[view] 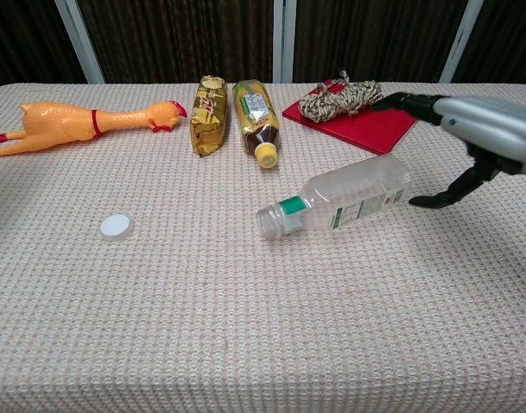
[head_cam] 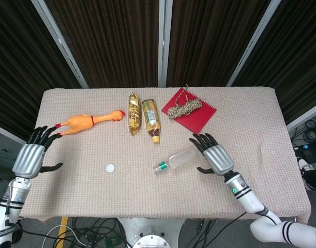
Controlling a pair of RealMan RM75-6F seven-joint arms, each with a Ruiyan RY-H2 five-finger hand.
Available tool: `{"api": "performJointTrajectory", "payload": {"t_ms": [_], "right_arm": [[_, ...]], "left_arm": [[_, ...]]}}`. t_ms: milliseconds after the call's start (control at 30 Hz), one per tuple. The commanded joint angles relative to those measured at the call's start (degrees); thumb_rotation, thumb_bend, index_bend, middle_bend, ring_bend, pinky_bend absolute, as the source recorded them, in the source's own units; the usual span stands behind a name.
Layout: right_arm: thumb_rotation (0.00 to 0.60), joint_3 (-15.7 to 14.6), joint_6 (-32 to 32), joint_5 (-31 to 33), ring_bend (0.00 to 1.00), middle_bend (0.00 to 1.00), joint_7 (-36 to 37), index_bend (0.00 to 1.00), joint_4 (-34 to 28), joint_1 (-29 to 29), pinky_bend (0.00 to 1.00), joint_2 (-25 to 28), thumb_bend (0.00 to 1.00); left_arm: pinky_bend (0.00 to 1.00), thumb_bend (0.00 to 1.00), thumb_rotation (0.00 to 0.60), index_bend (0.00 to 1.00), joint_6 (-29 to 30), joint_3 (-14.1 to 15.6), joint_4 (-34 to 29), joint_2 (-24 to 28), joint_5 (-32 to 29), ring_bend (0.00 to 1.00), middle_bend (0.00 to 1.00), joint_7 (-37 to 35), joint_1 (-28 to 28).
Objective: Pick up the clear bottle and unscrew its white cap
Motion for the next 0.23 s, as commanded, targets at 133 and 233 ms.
{"api": "performJointTrajectory", "payload": {"t_ms": [133, 233], "right_arm": [[0.600, -1.16, 15.49, 0.08, 0.00, 0.12, 1.76, 0.00, -7.78, -12.12, 0.08, 12.44, 0.10], [0.600, -2.24, 20.15, -0.68, 0.00, 0.12, 2.86, 0.01, -9.35, -16.15, 0.08, 15.72, 0.11]], "left_arm": [[0.05, 0.07, 0.600, 0.22, 6.01, 1.30, 1.22, 1.04, -2.83, 0.00, 0.10, -1.44, 6.71], [0.05, 0.07, 0.600, 0.22, 9.89, 1.82, 1.54, 0.42, -2.27, 0.00, 0.10, -1.54, 9.73]]}}
